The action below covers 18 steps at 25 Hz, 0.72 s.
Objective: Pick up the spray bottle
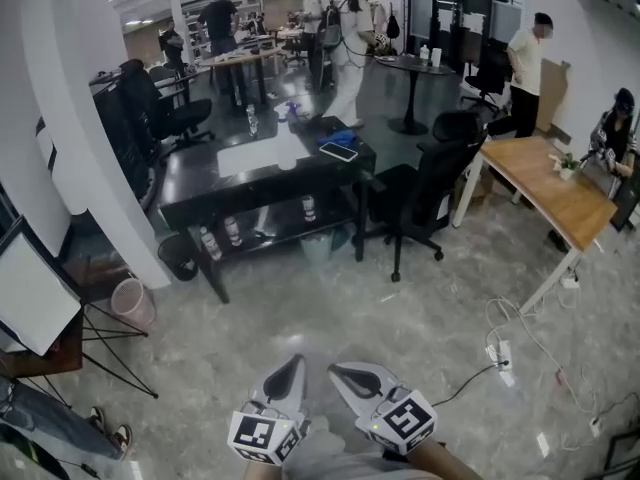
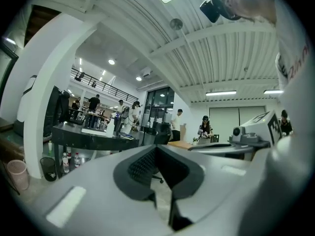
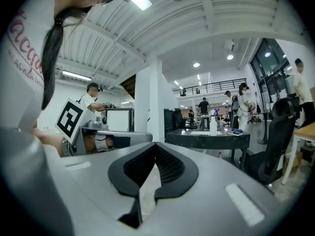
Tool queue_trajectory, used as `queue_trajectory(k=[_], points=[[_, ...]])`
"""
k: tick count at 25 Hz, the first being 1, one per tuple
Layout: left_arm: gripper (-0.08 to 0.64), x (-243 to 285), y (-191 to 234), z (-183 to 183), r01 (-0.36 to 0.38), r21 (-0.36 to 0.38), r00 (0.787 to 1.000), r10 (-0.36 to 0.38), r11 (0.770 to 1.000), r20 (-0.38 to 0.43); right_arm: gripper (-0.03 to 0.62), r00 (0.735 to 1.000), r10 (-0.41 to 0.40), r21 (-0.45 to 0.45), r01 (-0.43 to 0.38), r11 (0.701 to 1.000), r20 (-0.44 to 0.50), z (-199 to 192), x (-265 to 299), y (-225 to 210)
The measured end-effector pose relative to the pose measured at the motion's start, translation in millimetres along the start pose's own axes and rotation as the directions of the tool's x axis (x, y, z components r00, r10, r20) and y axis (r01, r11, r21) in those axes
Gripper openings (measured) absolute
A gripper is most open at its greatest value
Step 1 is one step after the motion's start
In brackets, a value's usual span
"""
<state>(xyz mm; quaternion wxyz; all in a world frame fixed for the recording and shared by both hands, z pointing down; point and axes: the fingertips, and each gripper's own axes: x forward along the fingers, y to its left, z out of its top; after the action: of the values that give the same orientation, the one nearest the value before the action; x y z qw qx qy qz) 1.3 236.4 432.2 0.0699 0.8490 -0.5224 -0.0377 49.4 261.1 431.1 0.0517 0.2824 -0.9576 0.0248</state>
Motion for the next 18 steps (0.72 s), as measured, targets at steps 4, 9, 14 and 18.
queue_trajectory(k=[4, 9, 14, 18], points=[[0.0, 38, 28, 17, 0.029, 0.023, 0.999, -0.029, 0.999, 0.017, 0.002, 0.999, -0.03, -0.018, 0.03, 0.999, 0.023, 15, 33, -37], [0.0, 67, 63, 31, 0.07, 0.023, 0.997, -0.071, 0.997, 0.018, 0.002, 0.998, -0.061, -0.031, 0.062, 0.998, 0.023, 28, 76, -65], [0.0, 86, 87, 28, 0.076, 0.009, 0.997, -0.076, 0.997, -0.003, 0.002, 0.998, -0.062, -0.005, 0.062, 0.998, -0.001, 25, 101, -76], [0.0, 104, 99, 23, 0.086, 0.02, 0.996, -0.086, 0.996, -0.015, 0.002, 0.998, -0.054, -0.029, 0.053, 0.998, -0.027, 20, 118, -89]])
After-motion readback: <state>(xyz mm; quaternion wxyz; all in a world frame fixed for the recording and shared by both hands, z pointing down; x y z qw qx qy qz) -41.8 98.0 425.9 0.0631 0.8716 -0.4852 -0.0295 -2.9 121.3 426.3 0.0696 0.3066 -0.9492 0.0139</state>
